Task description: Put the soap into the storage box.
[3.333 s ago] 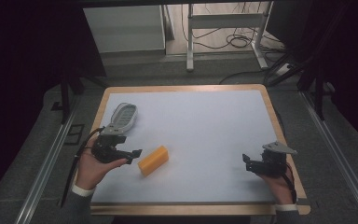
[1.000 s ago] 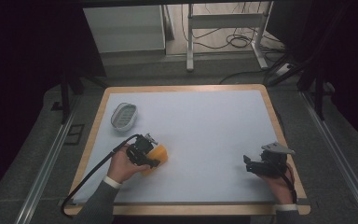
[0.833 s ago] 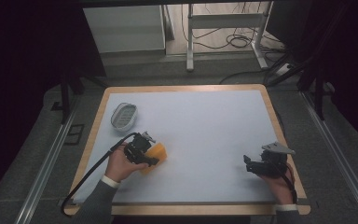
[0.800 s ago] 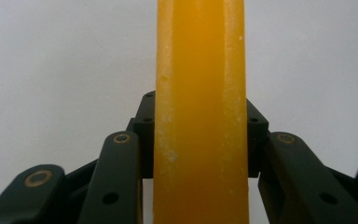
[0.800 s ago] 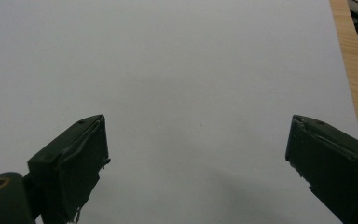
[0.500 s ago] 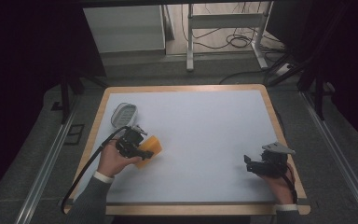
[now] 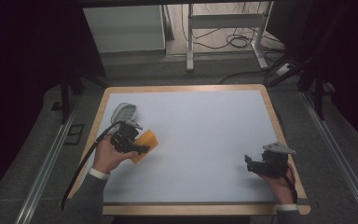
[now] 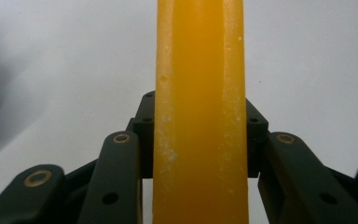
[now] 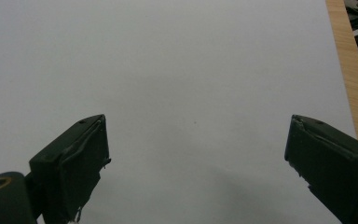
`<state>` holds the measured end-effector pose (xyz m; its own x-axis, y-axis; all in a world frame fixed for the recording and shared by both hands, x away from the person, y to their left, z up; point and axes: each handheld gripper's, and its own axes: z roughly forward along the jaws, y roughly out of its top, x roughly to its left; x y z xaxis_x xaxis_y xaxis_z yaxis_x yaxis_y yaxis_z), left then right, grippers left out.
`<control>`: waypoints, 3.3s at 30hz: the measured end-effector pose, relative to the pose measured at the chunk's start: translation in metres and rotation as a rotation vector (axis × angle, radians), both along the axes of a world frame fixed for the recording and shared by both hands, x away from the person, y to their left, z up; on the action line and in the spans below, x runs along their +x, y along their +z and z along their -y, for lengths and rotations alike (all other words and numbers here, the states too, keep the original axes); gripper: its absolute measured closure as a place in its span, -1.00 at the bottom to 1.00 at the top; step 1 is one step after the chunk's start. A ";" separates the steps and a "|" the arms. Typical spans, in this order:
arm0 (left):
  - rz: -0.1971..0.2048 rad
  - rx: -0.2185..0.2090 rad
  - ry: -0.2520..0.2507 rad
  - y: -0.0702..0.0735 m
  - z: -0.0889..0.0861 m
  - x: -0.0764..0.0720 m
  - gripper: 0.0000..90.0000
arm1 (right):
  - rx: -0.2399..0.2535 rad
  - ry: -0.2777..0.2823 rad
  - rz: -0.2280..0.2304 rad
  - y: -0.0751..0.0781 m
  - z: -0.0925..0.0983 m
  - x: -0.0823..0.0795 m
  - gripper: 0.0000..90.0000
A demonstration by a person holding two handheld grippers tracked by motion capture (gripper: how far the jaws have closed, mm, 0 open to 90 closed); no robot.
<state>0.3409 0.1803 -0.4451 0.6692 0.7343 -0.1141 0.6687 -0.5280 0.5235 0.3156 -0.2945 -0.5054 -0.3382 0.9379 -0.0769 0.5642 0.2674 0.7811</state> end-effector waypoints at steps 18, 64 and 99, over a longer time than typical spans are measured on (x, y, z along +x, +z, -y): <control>0.005 0.000 0.017 0.004 -0.008 0.004 0.35 | -0.002 -0.003 -0.006 0.000 0.000 0.000 -0.85; 0.007 -0.004 0.099 0.019 -0.030 0.035 0.35 | 0.001 -0.009 -0.007 -0.001 0.002 0.001 -0.85; 0.011 0.010 0.175 0.042 -0.048 0.065 0.35 | 0.001 -0.007 -0.007 -0.001 0.002 0.001 -0.85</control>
<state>0.4058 0.2288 -0.4027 0.5322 0.8408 -0.0992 0.7449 -0.4094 0.5267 0.3166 -0.2966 -0.5061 -0.3321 0.9404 -0.0732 0.5714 0.2623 0.7776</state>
